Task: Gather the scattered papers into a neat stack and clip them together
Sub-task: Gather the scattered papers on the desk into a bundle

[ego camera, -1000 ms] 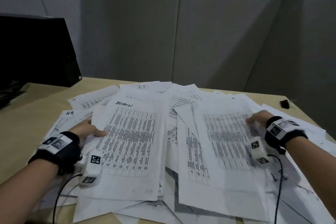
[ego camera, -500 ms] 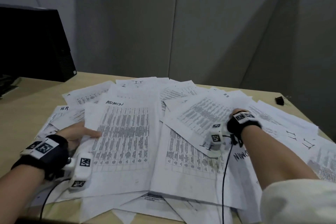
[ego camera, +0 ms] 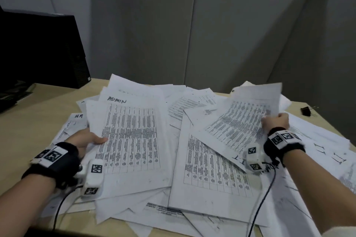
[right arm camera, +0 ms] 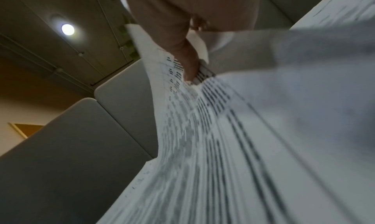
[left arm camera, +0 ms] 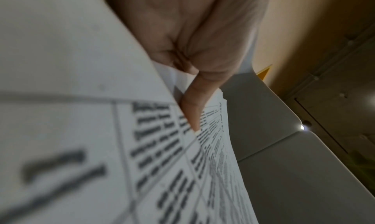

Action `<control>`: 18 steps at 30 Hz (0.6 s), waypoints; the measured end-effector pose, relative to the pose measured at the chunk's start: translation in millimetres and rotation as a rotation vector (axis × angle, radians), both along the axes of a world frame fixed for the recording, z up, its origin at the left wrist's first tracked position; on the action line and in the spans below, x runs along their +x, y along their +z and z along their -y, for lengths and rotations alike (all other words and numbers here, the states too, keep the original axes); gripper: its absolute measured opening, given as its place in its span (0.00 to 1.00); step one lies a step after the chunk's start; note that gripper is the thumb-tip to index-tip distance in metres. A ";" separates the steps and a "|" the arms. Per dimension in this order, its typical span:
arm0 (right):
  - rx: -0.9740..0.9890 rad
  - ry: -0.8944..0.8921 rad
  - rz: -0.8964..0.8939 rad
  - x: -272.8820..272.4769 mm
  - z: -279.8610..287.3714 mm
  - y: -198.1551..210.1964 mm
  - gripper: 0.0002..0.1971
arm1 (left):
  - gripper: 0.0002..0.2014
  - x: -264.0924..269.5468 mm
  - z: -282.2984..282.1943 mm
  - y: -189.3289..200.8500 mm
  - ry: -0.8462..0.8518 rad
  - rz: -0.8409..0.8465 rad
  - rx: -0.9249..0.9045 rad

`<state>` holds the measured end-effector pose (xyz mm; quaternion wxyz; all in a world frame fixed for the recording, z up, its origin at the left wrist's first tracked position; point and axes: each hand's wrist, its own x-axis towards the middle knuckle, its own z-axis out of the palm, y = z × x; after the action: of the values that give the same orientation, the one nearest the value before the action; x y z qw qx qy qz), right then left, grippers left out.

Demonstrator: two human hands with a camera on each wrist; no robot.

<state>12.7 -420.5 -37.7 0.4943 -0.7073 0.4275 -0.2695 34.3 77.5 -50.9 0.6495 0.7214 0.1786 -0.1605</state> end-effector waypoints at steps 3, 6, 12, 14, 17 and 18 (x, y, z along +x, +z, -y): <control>0.237 0.162 0.062 -6.2 10.1 2.8 0.27 | 0.24 -1.1 2.7 -3.5 -0.018 -0.017 -0.091; 0.188 0.366 -0.192 -21.5 13.0 9.6 0.25 | 0.13 -3.9 10.7 -3.6 -0.091 -0.061 -0.136; 0.031 0.554 -0.474 -34.9 -15.6 -6.8 0.24 | 0.15 2.5 25.6 -2.1 -0.234 -0.062 -0.121; 0.025 0.573 -0.451 -38.6 -33.0 -9.3 0.19 | 0.21 2.9 34.9 -1.8 -0.308 -0.069 -0.051; -0.053 0.597 -0.466 -36.3 -41.8 -9.0 0.16 | 0.25 11.2 36.7 -5.9 -0.357 -0.022 0.147; -0.097 0.583 -0.495 -38.2 -42.6 -3.5 0.14 | 0.24 12.2 35.5 -4.9 -0.355 0.004 0.241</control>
<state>-25.4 -377.9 -41.2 0.3982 -0.8654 0.3015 0.0414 46.5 42.1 -55.8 0.5207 0.8142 0.0653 -0.2483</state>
